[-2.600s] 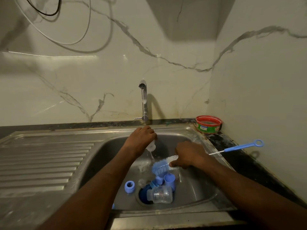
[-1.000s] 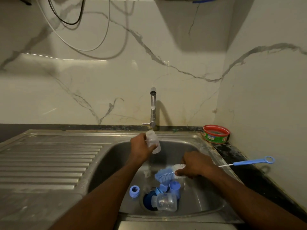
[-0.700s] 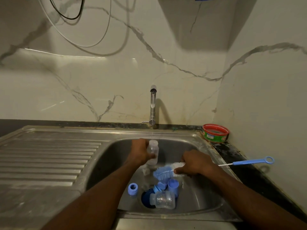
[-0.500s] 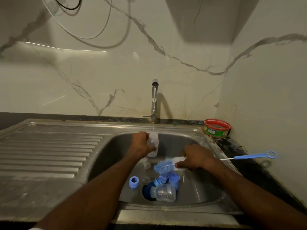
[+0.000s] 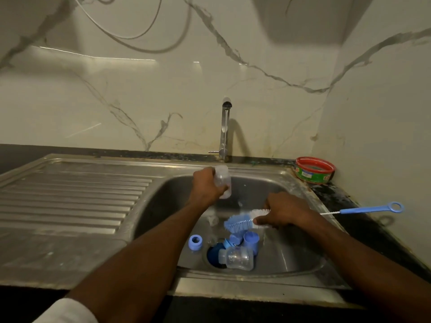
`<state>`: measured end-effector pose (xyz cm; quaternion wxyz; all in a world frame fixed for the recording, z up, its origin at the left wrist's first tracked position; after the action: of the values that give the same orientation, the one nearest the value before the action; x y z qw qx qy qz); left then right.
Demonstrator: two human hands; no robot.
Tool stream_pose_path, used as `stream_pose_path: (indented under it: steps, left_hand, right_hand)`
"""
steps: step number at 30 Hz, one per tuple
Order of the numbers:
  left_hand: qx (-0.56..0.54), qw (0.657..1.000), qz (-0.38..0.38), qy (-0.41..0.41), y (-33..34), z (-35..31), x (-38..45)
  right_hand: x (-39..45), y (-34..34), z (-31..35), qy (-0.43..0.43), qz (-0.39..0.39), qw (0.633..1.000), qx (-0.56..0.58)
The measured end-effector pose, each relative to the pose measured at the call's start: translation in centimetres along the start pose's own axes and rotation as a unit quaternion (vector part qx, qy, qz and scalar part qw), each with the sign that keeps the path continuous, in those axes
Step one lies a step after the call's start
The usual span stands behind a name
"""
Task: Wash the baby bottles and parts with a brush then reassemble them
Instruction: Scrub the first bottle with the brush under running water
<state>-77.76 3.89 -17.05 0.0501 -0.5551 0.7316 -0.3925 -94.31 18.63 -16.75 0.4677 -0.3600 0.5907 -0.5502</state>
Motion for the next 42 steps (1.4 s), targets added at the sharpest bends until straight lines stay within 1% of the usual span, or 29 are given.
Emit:
stream_pose_path:
  steps: [1,4,7,8,10,11,14,17,18,22,26,28,31,33,35,39,42]
  left_hand:
    - [-0.007,1.000,-0.017,0.006,-0.4,-0.2,0.0]
    - [0.028,0.999,0.034,0.006,0.6,-0.2,0.0]
    - [0.002,1.000,0.000,-0.001,0.1,0.4,0.1]
    - [0.004,1.000,0.013,-0.001,0.4,0.4,0.1]
    - [0.042,0.996,0.073,-0.003,1.7,0.4,-0.1]
    - [0.041,0.996,0.081,-0.003,2.0,0.4,-0.2]
    - [-0.006,0.999,0.050,0.018,1.5,-0.5,-0.1]
    - [0.014,0.993,0.119,0.022,2.8,-0.6,-0.3]
    - [0.010,0.992,0.127,0.018,3.0,-0.3,-0.3]
    - [-0.013,0.995,0.103,0.004,2.0,0.1,0.3]
    - [-0.042,0.999,0.011,-0.026,-0.2,1.1,0.4]
    - [-0.056,0.998,-0.028,-0.019,-1.0,1.0,0.6]
    - [-0.070,0.997,-0.040,0.013,-1.0,0.6,0.8]
    - [-0.053,0.997,-0.023,0.045,-0.3,0.2,0.8]
    - [-0.013,0.998,0.018,0.057,0.7,0.1,0.9]
    - [0.064,0.992,0.098,0.052,2.7,0.6,1.0]
    - [0.080,0.990,0.110,0.035,3.1,0.7,0.9]
  right_hand:
    - [0.0,0.1,0.0,0.000,0.002,1.000,0.001]
    - [0.2,0.3,0.0,0.001,0.000,1.000,0.002]
    - [0.2,0.1,0.1,-0.004,0.002,1.000,-0.005]
    - [0.1,0.1,0.1,-0.005,0.002,1.000,-0.005]
    - [0.0,0.0,0.2,-0.008,-0.003,1.000,-0.007]
    - [-0.1,-0.1,0.2,-0.009,-0.004,1.000,-0.007]
    - [-0.1,-0.1,0.2,-0.010,0.001,1.000,-0.001]
    - [0.0,0.0,0.1,-0.006,-0.002,1.000,0.004]
    - [0.0,0.0,0.1,-0.005,-0.002,1.000,0.003]
    - [0.0,0.2,0.3,-0.005,0.005,1.000,0.009]
    - [0.1,0.2,0.1,-0.003,0.009,1.000,0.005]
    - [0.3,0.4,0.2,-0.003,0.010,1.000,0.009]
    - [0.5,0.6,0.1,-0.004,0.012,1.000,0.012]
    - [0.7,0.7,0.1,-0.007,0.011,1.000,0.008]
    - [0.9,0.8,0.0,-0.012,0.005,1.000,0.002]
    - [0.9,0.7,-0.1,-0.017,0.002,1.000,-0.007]
    - [0.8,0.7,0.0,-0.020,0.001,1.000,-0.002]
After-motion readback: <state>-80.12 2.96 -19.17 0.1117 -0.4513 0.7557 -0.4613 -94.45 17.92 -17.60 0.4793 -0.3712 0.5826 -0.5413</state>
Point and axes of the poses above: each hand's wrist, its own x-axis towards the middle knuckle, its own y-axis out of the palm, z = x × y, the point moved 8 cm from there along x, towards the middle knuckle, and after that the axes turned 4 degrees about z, right-handed, at the moved point
